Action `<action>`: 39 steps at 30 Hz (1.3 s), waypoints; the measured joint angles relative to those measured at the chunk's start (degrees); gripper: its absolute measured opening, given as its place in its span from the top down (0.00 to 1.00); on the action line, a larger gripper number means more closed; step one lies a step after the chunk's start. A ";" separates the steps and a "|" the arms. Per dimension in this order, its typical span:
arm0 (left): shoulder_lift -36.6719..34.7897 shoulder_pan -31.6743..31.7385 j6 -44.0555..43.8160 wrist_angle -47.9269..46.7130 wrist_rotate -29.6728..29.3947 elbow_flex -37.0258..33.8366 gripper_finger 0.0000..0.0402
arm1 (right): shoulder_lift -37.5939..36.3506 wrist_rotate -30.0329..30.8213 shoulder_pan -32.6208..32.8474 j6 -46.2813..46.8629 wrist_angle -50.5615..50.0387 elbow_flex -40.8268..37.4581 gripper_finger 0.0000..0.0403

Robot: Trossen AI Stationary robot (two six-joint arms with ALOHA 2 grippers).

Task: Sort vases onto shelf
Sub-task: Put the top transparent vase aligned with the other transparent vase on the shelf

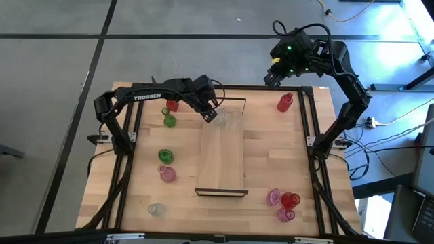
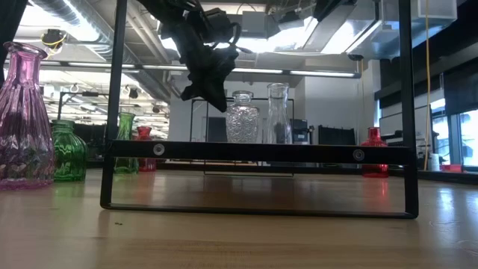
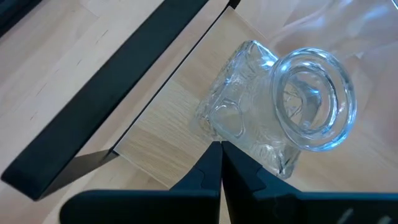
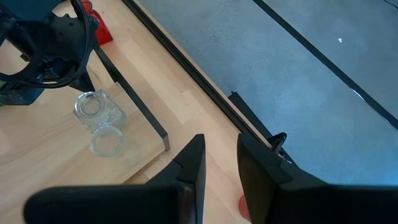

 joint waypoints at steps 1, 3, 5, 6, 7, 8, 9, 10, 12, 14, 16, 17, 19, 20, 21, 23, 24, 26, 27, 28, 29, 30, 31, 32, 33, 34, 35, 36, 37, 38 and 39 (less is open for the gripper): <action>0.00 0.00 0.00 0.00 0.05 0.00 1.00 | 0.00 0.00 0.00 0.00 0.00 0.00 0.81; 0.00 0.00 0.11 0.00 0.27 0.00 1.00 | 0.00 0.00 0.00 0.00 0.00 0.00 0.81; 0.00 0.00 0.13 0.07 0.66 0.00 1.00 | 0.00 -0.02 0.01 0.00 0.00 0.00 0.81; 0.00 0.00 0.13 0.16 0.71 0.00 1.00 | 0.00 -0.02 0.00 0.00 0.00 0.00 0.81; 0.00 0.00 0.13 0.27 0.74 0.00 1.00 | 0.00 -0.02 0.00 0.00 0.00 0.00 0.81; 0.00 0.00 0.13 0.32 0.77 0.00 1.00 | 0.00 -0.02 0.00 0.00 0.00 0.00 0.81; 0.00 0.00 0.13 0.44 0.80 0.00 1.00 | 0.00 -0.02 0.02 0.00 0.00 0.00 0.81; 0.01 0.00 0.13 0.70 0.80 0.00 1.00 | 0.00 -0.02 0.00 0.00 0.00 0.00 0.81; 0.02 0.00 0.13 1.20 0.80 0.00 1.00 | 0.00 -0.02 0.00 0.00 0.00 0.00 0.81; 0.02 0.00 0.13 1.31 0.82 0.00 1.00 | 0.00 -0.02 0.00 -0.02 0.00 0.00 0.81; 0.02 0.00 0.13 1.59 0.82 0.00 1.00 | 0.00 -0.02 0.02 0.00 0.00 0.00 0.81; 0.02 0.00 0.13 1.77 0.87 0.00 1.00 | 0.00 -0.02 0.00 -0.01 0.00 0.00 0.81; 0.04 0.00 0.13 2.14 1.76 0.00 1.00 | 0.00 -0.02 0.01 -0.01 0.00 0.00 0.81; 0.31 0.00 0.13 2.48 2.21 0.00 1.00 | 0.00 -0.02 0.00 0.00 0.00 0.00 0.81; 0.56 0.01 0.11 3.04 2.66 0.01 1.00 | 0.00 -0.02 0.00 -0.02 0.00 0.00 0.81; 0.80 0.02 0.11 3.53 3.35 0.04 1.00 | 0.00 -0.03 0.02 -0.02 0.00 0.00 0.81; 1.11 -0.07 0.11 3.56 3.39 0.07 1.00 | 0.00 -0.02 0.02 -0.02 0.01 0.00 0.81; 1.47 -0.21 -0.15 3.97 3.64 0.15 1.00 | 0.00 -0.04 0.02 0.00 0.00 0.00 0.81; 1.51 -0.26 -0.16 4.03 3.61 0.15 1.00 | 0.00 -0.09 0.02 0.00 0.00 0.00 0.81; 1.51 -0.26 -0.19 3.84 3.23 0.15 1.00 | 0.00 -0.23 0.01 0.00 0.00 0.00 0.81; 1.49 -0.26 -0.19 3.59 2.35 0.15 1.00 | 0.00 -0.55 0.01 0.00 0.01 0.00 0.81; 1.43 -0.27 -0.23 3.10 1.37 0.15 1.00 | 0.00 -0.84 0.02 0.00 0.00 0.00 0.81; 1.33 -0.22 -0.23 2.41 0.18 0.17 1.00 | 0.00 -1.05 0.02 0.00 0.02 0.00 0.81; 1.20 0.02 -0.21 1.12 -1.01 0.15 1.00 | 0.00 -1.23 0.02 0.00 0.00 0.00 0.81; 1.10 0.41 -0.26 -0.83 -1.42 0.05 1.00 | 0.00 -1.41 0.02 0.00 0.00 0.00 0.81; 1.03 0.85 -0.26 -2.31 -1.62 -0.17 1.00 | 0.00 -1.44 0.02 -0.02 0.00 0.00 0.81; 1.03 1.18 -0.07 -2.95 -1.76 -0.17 1.00 | 0.00 -1.46 0.02 0.00 0.01 0.00 0.81; 0.83 1.39 0.04 -3.37 -1.98 -0.12 1.00 | 0.00 -1.46 0.02 0.00 0.01 0.00 0.81; 0.39 1.51 0.13 -4.44 -2.19 -0.09 1.00 | 0.00 -1.45 0.02 -0.02 0.00 0.00 0.81; -0.14 1.65 0.30 -5.49 -2.06 -0.09 1.00 | 0.00 -1.45 0.02 -0.02 0.00 0.00 0.81; -0.54 1.70 0.89 -5.65 -2.06 -0.09 1.00 | 0.00 -1.43 0.02 -0.10 0.00 0.00 0.81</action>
